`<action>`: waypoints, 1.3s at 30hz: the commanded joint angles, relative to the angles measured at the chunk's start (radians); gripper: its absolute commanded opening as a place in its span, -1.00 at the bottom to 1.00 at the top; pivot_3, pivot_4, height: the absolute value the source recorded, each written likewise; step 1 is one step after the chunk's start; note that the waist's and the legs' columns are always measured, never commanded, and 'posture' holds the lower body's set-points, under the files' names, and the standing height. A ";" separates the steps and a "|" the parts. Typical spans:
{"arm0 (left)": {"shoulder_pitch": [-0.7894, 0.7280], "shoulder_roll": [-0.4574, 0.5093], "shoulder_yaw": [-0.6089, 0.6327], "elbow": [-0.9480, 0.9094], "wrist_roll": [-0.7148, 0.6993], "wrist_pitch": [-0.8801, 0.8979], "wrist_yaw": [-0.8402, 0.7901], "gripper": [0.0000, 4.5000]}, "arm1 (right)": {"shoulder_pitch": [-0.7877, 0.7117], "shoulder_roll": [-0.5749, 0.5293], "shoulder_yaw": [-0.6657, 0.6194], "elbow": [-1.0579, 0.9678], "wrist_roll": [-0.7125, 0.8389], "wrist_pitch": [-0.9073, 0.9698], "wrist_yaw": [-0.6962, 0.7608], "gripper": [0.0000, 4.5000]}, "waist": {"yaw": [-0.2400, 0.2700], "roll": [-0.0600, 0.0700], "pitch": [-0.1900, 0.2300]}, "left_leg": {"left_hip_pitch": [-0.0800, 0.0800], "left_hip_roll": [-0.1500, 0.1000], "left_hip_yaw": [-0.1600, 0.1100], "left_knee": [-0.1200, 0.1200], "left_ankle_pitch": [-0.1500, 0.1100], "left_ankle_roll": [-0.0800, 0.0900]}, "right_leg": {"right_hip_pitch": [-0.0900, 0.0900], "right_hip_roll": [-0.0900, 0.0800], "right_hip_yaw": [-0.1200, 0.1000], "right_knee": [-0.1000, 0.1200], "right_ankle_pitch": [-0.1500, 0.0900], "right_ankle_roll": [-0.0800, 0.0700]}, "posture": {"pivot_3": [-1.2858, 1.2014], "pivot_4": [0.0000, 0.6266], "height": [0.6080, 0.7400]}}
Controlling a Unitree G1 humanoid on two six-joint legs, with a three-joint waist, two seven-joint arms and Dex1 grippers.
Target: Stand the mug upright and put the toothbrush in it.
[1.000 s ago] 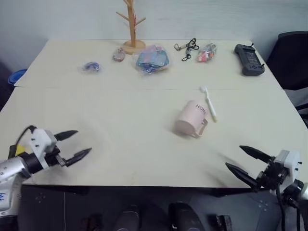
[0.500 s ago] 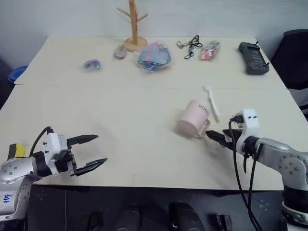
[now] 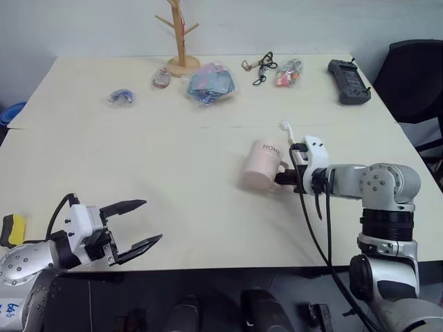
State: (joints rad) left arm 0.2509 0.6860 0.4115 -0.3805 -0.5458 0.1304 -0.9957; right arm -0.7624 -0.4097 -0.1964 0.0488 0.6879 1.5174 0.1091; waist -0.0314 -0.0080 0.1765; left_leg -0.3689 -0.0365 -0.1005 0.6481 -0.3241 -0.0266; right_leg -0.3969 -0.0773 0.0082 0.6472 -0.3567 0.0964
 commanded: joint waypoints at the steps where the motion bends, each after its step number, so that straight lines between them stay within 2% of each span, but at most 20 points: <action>1: 0.018 -0.003 0.042 -0.037 -0.015 -0.012 0.020 1.00 | 0.019 0.033 0.048 -0.010 -0.006 -0.103 0.097 -0.97 | 0.000 0.000 0.000 | 0.000 0.000 0.000 0.000 0.000 0.000 | 0.000 0.000 0.000 0.000 0.000 0.000 | 0.03 -0.52 1.00; 2: 0.020 -0.005 0.046 -0.038 -0.017 -0.012 0.024 1.00 | 0.023 0.037 0.053 -0.023 -0.011 -0.157 0.127 -0.97 | -0.001 0.000 0.000 | 0.000 0.000 0.000 0.000 0.000 0.000 | 0.000 0.000 0.000 0.000 0.000 0.000 | 0.03 -0.52 1.00; 4: 0.022 -0.015 0.063 -0.041 -0.040 0.003 0.042 1.00 | 0.042 0.029 0.106 -0.098 -0.050 -0.395 0.268 -0.97 | 0.000 0.001 0.001 | 0.000 0.000 0.000 0.000 0.000 0.000 | -0.001 0.000 0.000 0.000 0.000 0.000 | 0.03 -0.52 1.00; 6: 0.026 -0.015 0.084 -0.047 -0.067 0.025 0.054 1.00 | 0.103 0.011 0.255 -0.145 -0.216 -0.854 0.473 -0.97 | 0.002 0.002 0.002 | -0.002 -0.001 0.000 0.000 0.000 0.000 | -0.003 0.000 0.000 0.000 0.000 0.000 | 0.03 -0.52 1.00; 8: 0.026 -0.012 0.108 -0.056 -0.111 0.066 0.073 1.00 | 0.132 0.107 0.300 -0.055 -0.307 -1.120 0.472 -0.97 | -0.002 0.002 0.001 | -0.003 -0.001 0.001 0.000 0.000 0.000 | -0.004 0.000 0.001 0.000 0.000 0.000 | 0.03 -0.52 1.00; 12: 0.029 -0.006 0.135 -0.069 -0.166 0.132 0.099 1.00 | 0.133 0.291 0.304 0.246 -0.421 -1.593 0.458 -0.97 | -0.014 0.001 0.001 | -0.001 0.000 0.002 0.000 0.000 -0.001 | -0.004 0.000 0.000 0.006 0.000 0.000 | 0.03 -0.52 1.00; 15: 0.044 -0.006 0.150 -0.073 -0.182 0.161 0.107 1.00 | 0.100 0.364 0.313 0.476 -0.486 -1.781 0.451 -0.97 | -0.012 0.001 0.001 | -0.001 -0.001 0.002 0.001 0.000 -0.001 | -0.004 0.000 0.000 0.007 0.000 0.000 | 0.03 -0.52 1.00; 19: 0.055 -0.011 0.162 -0.072 -0.189 0.174 0.109 1.00 | 0.057 0.373 0.312 0.650 -0.509 -1.864 0.536 -0.97 | -0.013 0.002 0.001 | -0.001 -0.002 0.002 0.001 0.001 -0.001 | -0.004 0.000 0.000 0.007 0.000 0.000 | 0.03 -0.52 1.00; 22: 0.052 -0.012 0.163 -0.070 -0.190 0.179 0.109 1.00 | 0.042 0.339 0.309 0.672 -0.538 -1.919 0.562 -0.71 | -0.013 0.002 0.001 | -0.001 -0.001 0.001 0.001 0.001 -0.001 | -0.004 0.000 0.000 0.007 0.000 0.000 | 0.03 -0.52 1.00; 24: 0.047 -0.012 0.159 -0.063 -0.184 0.177 0.108 1.00 | 0.046 0.320 0.294 0.651 -0.522 -1.905 0.593 -0.42 | -0.012 0.002 0.001 | -0.001 -0.001 0.001 0.001 0.001 -0.001 | -0.003 0.000 0.000 0.007 0.000 0.000 | 0.03 -0.52 1.00; 27: 0.037 -0.016 0.148 -0.035 -0.168 0.162 0.099 1.00 | 0.105 0.239 0.298 0.518 -0.471 -1.797 0.720 -0.01 | -0.005 0.002 0.001 | -0.001 -0.001 0.001 0.001 0.001 -0.001 | -0.003 0.000 0.000 0.006 0.000 0.000 | 0.03 -0.52 1.00; 30: 0.035 -0.020 0.140 -0.003 -0.154 0.145 0.080 1.00 | 0.215 0.099 0.292 0.329 -0.418 -1.697 0.851 0.45 | 0.005 0.002 0.001 | -0.001 -0.001 0.001 0.001 0.000 -0.001 | -0.002 -0.001 -0.001 0.005 0.000 0.000 | 0.03 -0.52 1.00; 34: 0.025 -0.011 0.134 0.054 -0.128 0.112 0.049 1.00 | 0.400 -0.083 0.197 0.112 -0.287 -1.607 0.976 0.99 | 0.009 0.002 0.001 | -0.001 -0.002 0.000 0.001 0.000 -0.001 | 0.000 -0.001 -0.002 -0.001 0.000 0.000 | 0.03 -0.52 1.00; 37: 0.011 -0.009 0.131 0.077 -0.114 0.091 0.039 1.00 | 0.571 -0.197 0.039 0.061 -0.219 -1.644 1.017 0.99 | 0.017 0.002 0.001 | 0.000 -0.001 -0.001 0.002 0.000 0.000 | 0.002 -0.001 -0.002 -0.002 0.000 0.000 | 0.03 -0.52 1.00; 39: 0.001 -0.008 0.128 0.090 -0.103 0.075 0.033 1.00 | 0.667 -0.235 -0.064 0.064 -0.197 -1.670 1.007 0.99 | 0.026 0.002 0.001 | 0.001 -0.002 0.000 0.002 0.000 0.000 | 0.003 -0.001 -0.002 -0.002 0.000 0.000 | 0.03 -0.52 1.00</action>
State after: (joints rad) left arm 0.2591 0.6713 0.5284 -0.2941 -0.6576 0.2341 -0.9540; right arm -0.1289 -0.6262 -0.1741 0.1460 0.4483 -0.1186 1.1146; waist -0.0058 -0.0059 0.1779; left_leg -0.3676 -0.0381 -0.1004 0.6500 -0.3245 -0.0264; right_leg -0.3937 -0.0785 0.0061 0.6456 -0.3566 0.0967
